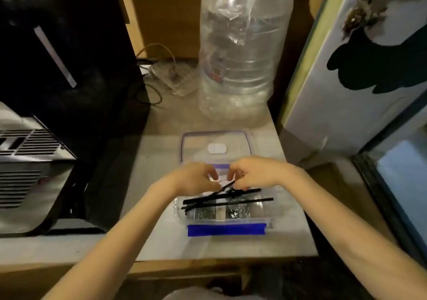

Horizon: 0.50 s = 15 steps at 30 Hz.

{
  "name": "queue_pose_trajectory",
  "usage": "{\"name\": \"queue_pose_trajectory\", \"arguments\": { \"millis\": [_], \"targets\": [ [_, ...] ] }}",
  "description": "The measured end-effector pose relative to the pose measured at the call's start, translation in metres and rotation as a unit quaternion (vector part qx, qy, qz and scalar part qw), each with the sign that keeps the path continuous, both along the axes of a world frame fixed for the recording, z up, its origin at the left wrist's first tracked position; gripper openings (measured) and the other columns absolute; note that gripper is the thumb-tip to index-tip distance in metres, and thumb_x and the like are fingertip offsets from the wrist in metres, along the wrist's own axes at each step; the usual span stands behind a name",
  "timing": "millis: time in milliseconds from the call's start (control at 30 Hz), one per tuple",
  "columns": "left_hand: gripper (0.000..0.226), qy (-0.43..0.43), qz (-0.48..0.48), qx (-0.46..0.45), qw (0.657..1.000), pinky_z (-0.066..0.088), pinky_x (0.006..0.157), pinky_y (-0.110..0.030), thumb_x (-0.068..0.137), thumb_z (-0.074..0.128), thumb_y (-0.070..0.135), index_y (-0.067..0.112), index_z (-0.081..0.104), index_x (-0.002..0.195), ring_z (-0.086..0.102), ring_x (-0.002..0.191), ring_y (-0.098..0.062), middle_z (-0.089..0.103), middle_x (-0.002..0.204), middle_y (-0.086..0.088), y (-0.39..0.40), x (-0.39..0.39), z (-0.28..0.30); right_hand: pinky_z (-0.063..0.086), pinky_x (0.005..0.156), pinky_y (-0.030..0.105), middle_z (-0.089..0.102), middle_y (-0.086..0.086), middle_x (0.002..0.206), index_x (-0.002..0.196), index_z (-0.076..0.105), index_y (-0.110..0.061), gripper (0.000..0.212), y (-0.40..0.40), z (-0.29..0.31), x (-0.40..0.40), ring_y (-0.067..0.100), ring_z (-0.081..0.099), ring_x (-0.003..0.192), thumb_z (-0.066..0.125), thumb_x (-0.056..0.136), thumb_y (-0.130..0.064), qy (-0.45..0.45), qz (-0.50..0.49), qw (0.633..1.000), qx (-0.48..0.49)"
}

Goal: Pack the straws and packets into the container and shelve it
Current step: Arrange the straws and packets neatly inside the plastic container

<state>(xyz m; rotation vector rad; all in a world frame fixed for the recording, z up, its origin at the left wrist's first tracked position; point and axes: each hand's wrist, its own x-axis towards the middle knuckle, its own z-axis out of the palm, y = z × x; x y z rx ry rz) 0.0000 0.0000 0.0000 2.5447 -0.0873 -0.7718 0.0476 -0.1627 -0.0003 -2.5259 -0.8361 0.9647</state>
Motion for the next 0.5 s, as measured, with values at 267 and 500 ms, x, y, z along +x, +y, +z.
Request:
{"name": "queue_pose_trajectory", "arguments": {
  "millis": [267,500],
  "targets": [
    [0.039,-0.117,-0.032,0.133,0.984,0.052,0.088,-0.035,0.082,0.065,0.026,0.021,0.059,0.120,0.059,0.108,-0.023,0.062,0.122,-0.004,-0.003,-0.019,-0.036,0.055,0.082,0.033,0.066,0.000,0.106,0.113,0.061,-0.017,0.032,-0.005,-0.030,-0.021,0.015,0.062,0.091,0.068,0.082,-0.021,-0.060,-0.010,0.998,0.011],
    [0.018,-0.158,-0.028,0.143,0.977,0.051,0.066,-0.027,0.084,0.061,0.023,0.021,0.068,0.101,0.062,0.084,-0.019,0.067,0.097,-0.003,-0.006,-0.023,-0.047,0.054,0.083,0.034,0.067,0.000,0.105,0.110,0.063,-0.020,0.027,-0.011,-0.036,-0.032,0.015,0.062,0.092,0.065,0.085,-0.028,-0.145,0.007,0.989,0.018]
  ]
}}
